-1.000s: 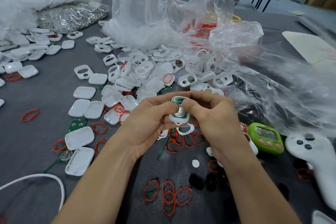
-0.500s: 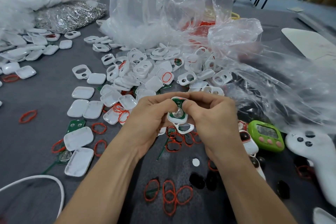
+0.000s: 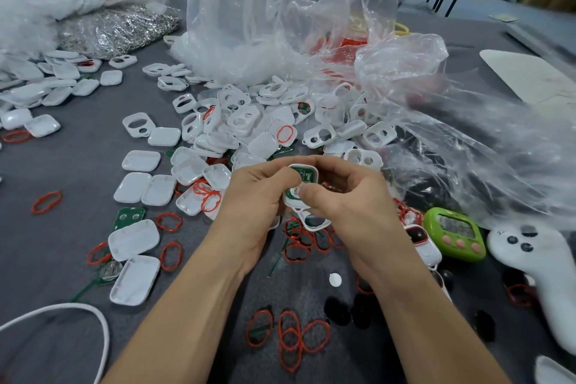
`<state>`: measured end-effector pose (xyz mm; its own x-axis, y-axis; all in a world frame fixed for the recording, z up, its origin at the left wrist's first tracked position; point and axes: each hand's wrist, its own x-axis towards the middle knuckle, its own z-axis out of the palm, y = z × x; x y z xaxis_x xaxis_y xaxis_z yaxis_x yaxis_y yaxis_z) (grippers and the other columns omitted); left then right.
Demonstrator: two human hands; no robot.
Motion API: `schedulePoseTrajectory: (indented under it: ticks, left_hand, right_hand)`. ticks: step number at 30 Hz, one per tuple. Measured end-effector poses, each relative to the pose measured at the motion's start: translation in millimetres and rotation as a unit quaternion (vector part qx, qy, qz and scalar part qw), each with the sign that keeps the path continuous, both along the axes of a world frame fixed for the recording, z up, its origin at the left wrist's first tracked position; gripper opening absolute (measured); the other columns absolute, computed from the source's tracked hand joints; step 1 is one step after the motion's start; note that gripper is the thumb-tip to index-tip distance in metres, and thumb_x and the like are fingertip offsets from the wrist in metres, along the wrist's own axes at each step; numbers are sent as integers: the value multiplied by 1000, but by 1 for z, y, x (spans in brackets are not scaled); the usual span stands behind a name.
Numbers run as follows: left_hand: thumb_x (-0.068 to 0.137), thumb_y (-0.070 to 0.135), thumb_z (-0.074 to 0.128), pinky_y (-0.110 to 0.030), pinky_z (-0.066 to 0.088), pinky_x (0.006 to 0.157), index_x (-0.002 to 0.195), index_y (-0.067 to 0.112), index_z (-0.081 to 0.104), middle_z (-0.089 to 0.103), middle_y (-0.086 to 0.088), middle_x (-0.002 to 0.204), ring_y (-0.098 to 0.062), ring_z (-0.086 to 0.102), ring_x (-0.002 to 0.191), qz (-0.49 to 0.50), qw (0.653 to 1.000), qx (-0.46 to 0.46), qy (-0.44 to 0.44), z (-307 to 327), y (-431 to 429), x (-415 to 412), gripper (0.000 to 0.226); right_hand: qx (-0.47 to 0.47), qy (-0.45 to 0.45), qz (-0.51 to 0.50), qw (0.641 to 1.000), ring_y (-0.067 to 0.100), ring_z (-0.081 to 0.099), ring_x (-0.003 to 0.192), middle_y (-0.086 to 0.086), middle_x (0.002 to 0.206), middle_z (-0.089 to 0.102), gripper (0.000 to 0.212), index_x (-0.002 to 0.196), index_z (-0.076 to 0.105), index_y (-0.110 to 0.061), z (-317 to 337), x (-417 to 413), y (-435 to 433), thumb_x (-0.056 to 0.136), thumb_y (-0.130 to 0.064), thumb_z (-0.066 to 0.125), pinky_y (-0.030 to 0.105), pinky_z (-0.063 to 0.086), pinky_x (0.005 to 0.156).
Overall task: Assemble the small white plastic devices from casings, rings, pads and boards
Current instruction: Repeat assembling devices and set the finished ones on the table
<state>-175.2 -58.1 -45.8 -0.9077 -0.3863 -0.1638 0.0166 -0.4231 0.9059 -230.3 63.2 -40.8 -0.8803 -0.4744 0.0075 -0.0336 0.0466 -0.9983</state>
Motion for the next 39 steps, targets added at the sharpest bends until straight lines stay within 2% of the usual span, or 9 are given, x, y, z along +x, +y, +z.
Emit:
schedulePoseTrajectory:
  ticks: [3, 8, 14, 17, 21, 25, 30, 36, 39]
  left_hand:
    - [89, -9, 53, -17, 49, 47, 97, 7, 82, 76, -11, 75, -13, 67, 54, -19, 1000, 6, 6, 2, 1, 1, 34]
    - [88, -10, 53, -21, 53, 52, 99, 5, 81, 77, -15, 82, -15, 69, 60, -15, 1000, 4, -2, 1, 2, 0, 34]
    - [90, -8, 54, -13, 42, 41, 102, 3, 80, 73, -6, 67, -8, 61, 46, 1, 1000, -20, -13, 3, 4, 1, 30]
    - [90, -8, 54, -12, 40, 40, 104, 3, 79, 72, -4, 65, -6, 58, 44, 6, 999, -27, -19, 4, 4, 1, 31]
    - [88, -9, 55, -15, 47, 46, 101, 7, 81, 75, -10, 76, -12, 65, 54, 9, 999, -33, -26, 3, 4, 2, 33]
    - [87, -12, 57, -19, 53, 49, 98, 4, 81, 77, -10, 78, -12, 70, 58, 18, 1000, -10, -24, 2, 3, 2, 30]
    - [87, -14, 57, -27, 59, 53, 90, 4, 82, 77, -15, 83, -17, 73, 65, 30, 999, -7, -23, 0, 2, 0, 31]
    - [86, -11, 60, -32, 62, 59, 88, 6, 82, 78, -16, 88, -21, 76, 71, 24, 1000, -17, -8, -1, -1, 0, 28]
    - [87, -13, 58, -33, 62, 61, 88, 7, 82, 78, -18, 86, -25, 77, 70, 14, 1000, -11, 4, -3, 0, 1, 31]
  right_hand:
    - [13, 2, -14, 1000, 15, 75, 83, -2, 87, 80, 32, 98, 81, -24, -1, -2, 1, 78, 1, 74, 35, 59, 71]
    - [25, -1, -60, 998, 19, 77, 79, -1, 80, 79, 29, 88, 81, -25, -5, -1, -3, 63, -12, 73, 50, 64, 77]
    - [28, -7, -18, 999, 15, 76, 86, -2, 88, 80, 31, 95, 81, -27, -5, -6, 0, 70, -14, 72, 34, 58, 72]
    - [32, 2, -16, 999, 16, 76, 88, -3, 89, 80, 30, 97, 81, -29, -5, -6, 0, 72, -14, 72, 37, 59, 75]
    - [39, -2, -30, 999, 15, 76, 88, -5, 88, 80, 30, 96, 81, -30, -5, -4, -1, 67, -20, 76, 45, 63, 79]
    - [46, -4, -41, 998, 15, 76, 92, -5, 92, 80, 35, 101, 79, -27, -6, -4, -2, 70, -13, 80, 52, 62, 83]
    - [45, 5, -59, 997, 14, 77, 91, -6, 91, 80, 38, 100, 79, -26, -9, -3, -4, 63, -17, 77, 50, 62, 85]
    - [13, -12, -39, 999, 20, 76, 96, -2, 96, 80, 32, 101, 80, -23, -8, -6, -4, 72, -11, 72, 49, 62, 88]
    - [-8, -28, -52, 998, 27, 78, 88, 3, 90, 81, 25, 91, 82, -23, -6, -7, -5, 89, -3, 68, 48, 65, 79]
